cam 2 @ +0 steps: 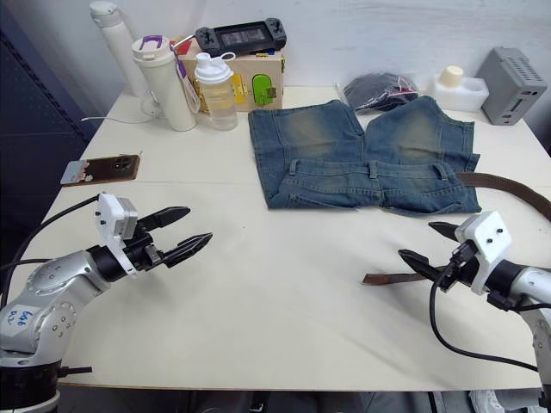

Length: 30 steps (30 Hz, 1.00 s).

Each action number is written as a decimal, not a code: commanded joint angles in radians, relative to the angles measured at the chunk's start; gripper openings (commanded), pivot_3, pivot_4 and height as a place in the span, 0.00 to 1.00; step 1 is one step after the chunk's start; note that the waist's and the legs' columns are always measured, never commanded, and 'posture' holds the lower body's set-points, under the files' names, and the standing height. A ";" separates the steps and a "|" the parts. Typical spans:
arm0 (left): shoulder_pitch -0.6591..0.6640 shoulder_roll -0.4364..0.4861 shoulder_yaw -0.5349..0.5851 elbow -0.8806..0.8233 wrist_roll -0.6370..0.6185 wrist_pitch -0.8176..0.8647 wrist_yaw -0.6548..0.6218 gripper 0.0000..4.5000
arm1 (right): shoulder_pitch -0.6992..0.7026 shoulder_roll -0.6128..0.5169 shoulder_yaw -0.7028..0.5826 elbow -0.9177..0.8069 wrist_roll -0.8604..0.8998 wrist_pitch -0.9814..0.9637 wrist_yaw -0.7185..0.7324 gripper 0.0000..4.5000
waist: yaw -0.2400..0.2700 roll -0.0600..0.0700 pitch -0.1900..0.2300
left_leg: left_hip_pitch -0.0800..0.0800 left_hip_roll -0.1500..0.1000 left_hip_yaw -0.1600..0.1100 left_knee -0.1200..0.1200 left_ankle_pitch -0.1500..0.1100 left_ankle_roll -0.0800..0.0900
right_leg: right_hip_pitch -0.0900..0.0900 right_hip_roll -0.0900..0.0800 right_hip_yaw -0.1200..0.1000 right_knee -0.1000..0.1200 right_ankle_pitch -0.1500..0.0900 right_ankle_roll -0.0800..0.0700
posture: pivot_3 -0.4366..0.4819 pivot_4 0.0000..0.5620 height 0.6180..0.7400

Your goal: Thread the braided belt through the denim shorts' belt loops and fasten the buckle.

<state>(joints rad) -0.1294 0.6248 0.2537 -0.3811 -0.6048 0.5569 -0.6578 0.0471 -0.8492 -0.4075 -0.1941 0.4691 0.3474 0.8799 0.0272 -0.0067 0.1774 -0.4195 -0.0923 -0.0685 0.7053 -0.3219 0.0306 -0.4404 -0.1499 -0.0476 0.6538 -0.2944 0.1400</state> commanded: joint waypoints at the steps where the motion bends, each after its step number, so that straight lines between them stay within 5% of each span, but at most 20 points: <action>1: -0.011 0.003 0.007 -0.024 -0.008 -0.017 -0.008 1.00 | -0.013 0.002 -0.023 -0.018 0.000 -0.028 -0.001 0.99 | 0.000 0.000 0.000 | 0.000 0.000 0.000 0.000 0.000 0.000 | 0.000 0.000 0.000 0.000 0.000 0.000 | 0.48 0.27 0.52; 22: -0.028 -0.003 0.005 -0.025 -0.005 -0.023 -0.001 1.00 | -0.051 -0.021 -0.011 0.029 -0.009 -0.041 0.038 0.99 | -0.001 0.000 0.000 | 0.000 0.000 0.000 0.000 0.000 0.000 | 0.000 0.000 0.000 0.000 0.000 0.000 | 0.48 0.27 0.52; 30: -0.021 0.014 0.002 -0.046 -0.020 -0.002 -0.019 1.00 | -0.091 -0.162 0.058 0.100 -0.039 -0.062 0.245 0.99 | 0.000 0.000 0.000 | 0.000 0.000 0.000 0.000 0.000 0.000 | 0.000 0.000 -0.001 0.000 0.000 0.000 | 0.48 0.27 0.52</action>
<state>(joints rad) -0.1465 0.6276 0.2534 -0.3846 -0.6068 0.5573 -0.6643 -0.0315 -0.9751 -0.3549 -0.1011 0.4311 0.3061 1.0568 0.0268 -0.0067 0.1774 -0.4195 -0.0923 -0.0683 0.7053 -0.3219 0.0306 -0.4404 -0.1499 -0.0482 0.6538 -0.2944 0.1399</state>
